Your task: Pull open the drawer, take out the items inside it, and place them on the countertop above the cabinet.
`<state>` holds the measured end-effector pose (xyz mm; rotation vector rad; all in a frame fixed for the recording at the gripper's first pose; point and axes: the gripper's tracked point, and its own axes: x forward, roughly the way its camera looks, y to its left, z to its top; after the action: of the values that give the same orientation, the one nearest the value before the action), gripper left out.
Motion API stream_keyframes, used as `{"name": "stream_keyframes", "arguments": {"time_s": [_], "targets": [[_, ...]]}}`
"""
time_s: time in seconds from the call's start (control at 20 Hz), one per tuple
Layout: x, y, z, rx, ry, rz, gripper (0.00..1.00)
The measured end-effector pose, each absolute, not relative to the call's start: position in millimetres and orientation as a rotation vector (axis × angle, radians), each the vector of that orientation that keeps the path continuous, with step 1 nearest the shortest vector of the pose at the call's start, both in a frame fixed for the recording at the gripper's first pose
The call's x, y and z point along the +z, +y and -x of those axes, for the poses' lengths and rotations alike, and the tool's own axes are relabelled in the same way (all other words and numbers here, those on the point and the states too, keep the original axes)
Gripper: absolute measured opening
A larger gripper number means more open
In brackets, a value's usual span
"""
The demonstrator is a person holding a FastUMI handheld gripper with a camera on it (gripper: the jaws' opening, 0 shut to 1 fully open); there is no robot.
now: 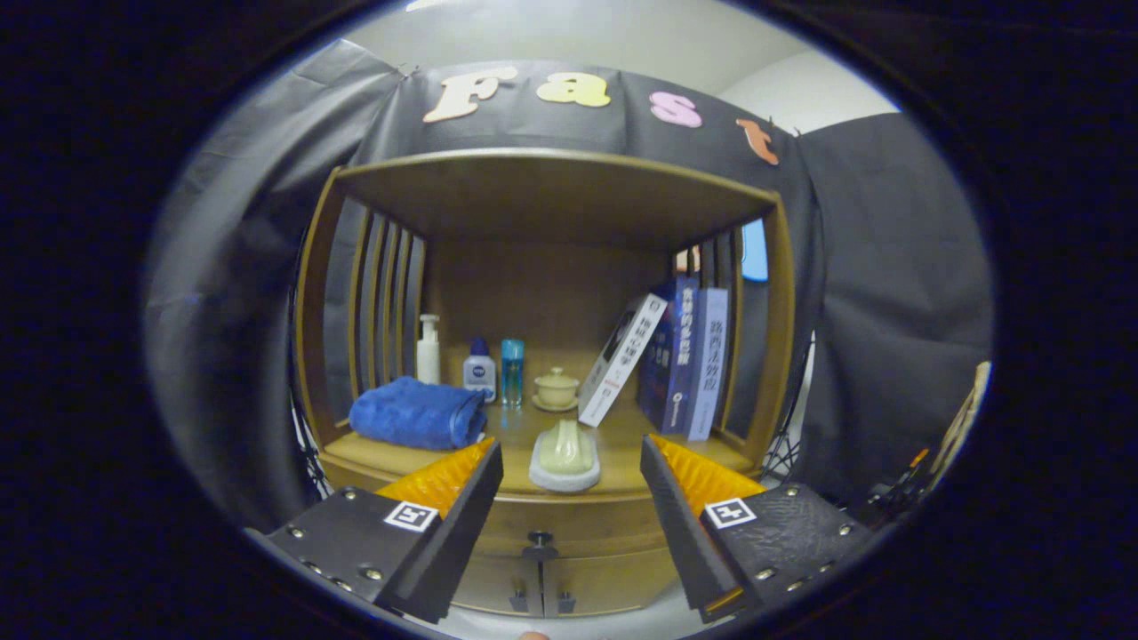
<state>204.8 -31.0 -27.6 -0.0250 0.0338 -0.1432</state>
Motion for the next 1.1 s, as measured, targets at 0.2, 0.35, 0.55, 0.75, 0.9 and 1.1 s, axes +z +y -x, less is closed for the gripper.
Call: {"name": "stream_keyframes", "arguments": {"time_s": [0.2, 0.35, 0.55, 0.75, 0.9, 1.1], "targets": [[2.4, -49.9, -169.0, -0.177, 0.013, 0.015, 0.93], [18.1, -65.7, -142.7, -0.202, -0.007, 0.027, 0.93], [28.6, -81.7, -112.0, -0.222, -0.011, 0.073, 0.93], [35.7, -79.6, -89.6, -0.184, -0.054, 0.106, 0.93], [37.1, -80.6, -78.1, -0.183, -0.062, 0.151, 0.93], [38.0, -77.1, -72.6, -0.178, -0.070, 0.170, 0.93]]}}
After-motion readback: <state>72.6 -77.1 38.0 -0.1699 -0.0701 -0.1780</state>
